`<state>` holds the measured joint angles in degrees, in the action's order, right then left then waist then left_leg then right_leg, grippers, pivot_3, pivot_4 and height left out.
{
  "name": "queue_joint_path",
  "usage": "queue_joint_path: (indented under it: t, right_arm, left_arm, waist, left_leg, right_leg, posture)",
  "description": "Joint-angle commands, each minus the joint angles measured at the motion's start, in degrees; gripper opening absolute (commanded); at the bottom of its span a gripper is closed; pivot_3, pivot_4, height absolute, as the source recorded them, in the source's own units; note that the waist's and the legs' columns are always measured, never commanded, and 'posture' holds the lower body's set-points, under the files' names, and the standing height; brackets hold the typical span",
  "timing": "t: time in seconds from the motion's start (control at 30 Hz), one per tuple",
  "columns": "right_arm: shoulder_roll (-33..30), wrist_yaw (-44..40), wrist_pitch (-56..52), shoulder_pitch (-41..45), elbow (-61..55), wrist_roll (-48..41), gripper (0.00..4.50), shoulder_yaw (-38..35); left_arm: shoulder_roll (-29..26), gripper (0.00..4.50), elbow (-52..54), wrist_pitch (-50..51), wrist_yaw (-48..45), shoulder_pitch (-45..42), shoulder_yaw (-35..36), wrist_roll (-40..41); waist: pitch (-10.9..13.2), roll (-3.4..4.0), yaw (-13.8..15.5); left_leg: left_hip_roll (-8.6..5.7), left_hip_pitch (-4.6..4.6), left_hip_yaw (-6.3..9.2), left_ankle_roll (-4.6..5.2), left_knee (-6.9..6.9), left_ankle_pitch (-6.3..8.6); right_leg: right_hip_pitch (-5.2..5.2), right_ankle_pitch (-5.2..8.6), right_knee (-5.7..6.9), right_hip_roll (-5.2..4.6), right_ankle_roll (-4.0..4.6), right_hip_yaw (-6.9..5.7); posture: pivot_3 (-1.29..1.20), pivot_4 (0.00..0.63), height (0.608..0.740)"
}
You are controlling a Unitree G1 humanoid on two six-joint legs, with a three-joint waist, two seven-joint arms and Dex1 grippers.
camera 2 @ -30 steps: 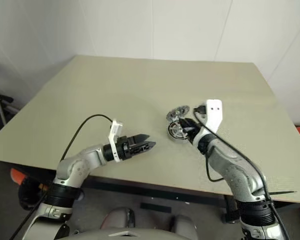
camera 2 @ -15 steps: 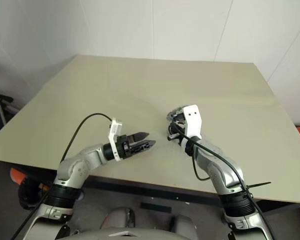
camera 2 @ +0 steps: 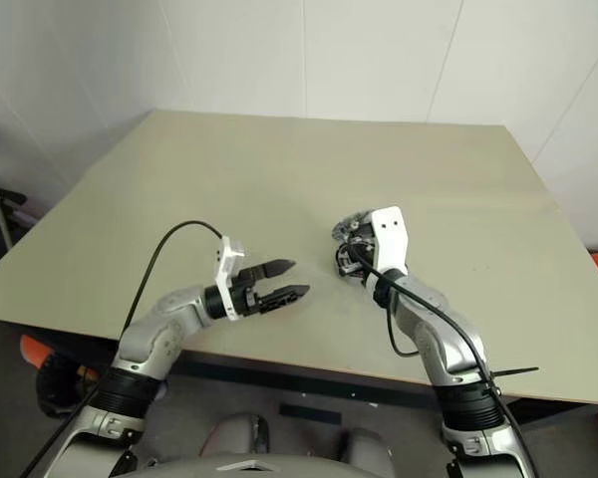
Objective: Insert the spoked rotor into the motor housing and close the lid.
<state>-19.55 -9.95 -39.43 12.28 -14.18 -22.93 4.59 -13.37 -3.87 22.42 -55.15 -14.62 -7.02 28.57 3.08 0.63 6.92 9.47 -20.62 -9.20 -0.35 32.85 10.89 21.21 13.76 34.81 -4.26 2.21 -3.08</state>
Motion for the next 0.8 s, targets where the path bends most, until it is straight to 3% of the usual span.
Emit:
queue_joint_path:
  t: [0.03,0.4,0.73,0.8]
  right_arm:
    - [0.36,-0.87,0.5,-0.77,0.29,0.99,0.02,-1.7]
    - [-1.18,-3.68,-2.66,-3.7,2.46,3.75,0.02,-0.56]
    - [-17.71,-21.02,-7.67,2.82,-6.06,2.24,0.02,3.51]
    - [-20.71,-24.83,-6.89,4.34,-5.74,3.03,0.42,5.11]
  left_arm:
    - [-0.7,4.5,-0.19,-4.77,-2.17,0.03,-0.78,-2.13]
    - [-0.17,4.5,-2.86,-13.81,-4.49,0.39,-2.56,-6.25]
    - [0.51,4.5,-3.32,-14.74,-5.94,0.05,-3.62,-6.6]
    - [0.73,4.5,-3.19,-14.74,-5.88,-0.11,-3.74,-6.61]
  waist:
    - [0.0,0.0,0.01]
    - [-0.03,-0.02,0.04]
    - [-0.02,0.01,0.08]
    - [-0.02,0.01,0.03]
  left_leg:
    - [0.0,0.0,0.0,0.0,0.0,0.0]
    - [0.05,0.65,-0.05,0.05,-0.05,0.04]
    - [0.06,0.58,-0.08,0.27,-0.01,0.16]
    - [0.07,0.57,-0.1,0.32,0.0,0.19]
  right_leg:
    - [0.0,0.0,0.0,0.0,0.0,0.0]
    - [-0.54,0.22,-0.03,-0.01,-0.32,0.02]
    - [-0.49,0.03,-0.01,-0.01,0.0,0.03]
    - [-0.46,0.02,-0.01,-0.01,0.02,0.03]
  posture:
    - [0.0,0.0,0.74]
    - [0.0,0.0,0.74]
    - [0.0,0.0,0.74]
    - [0.0,0.0,0.74]
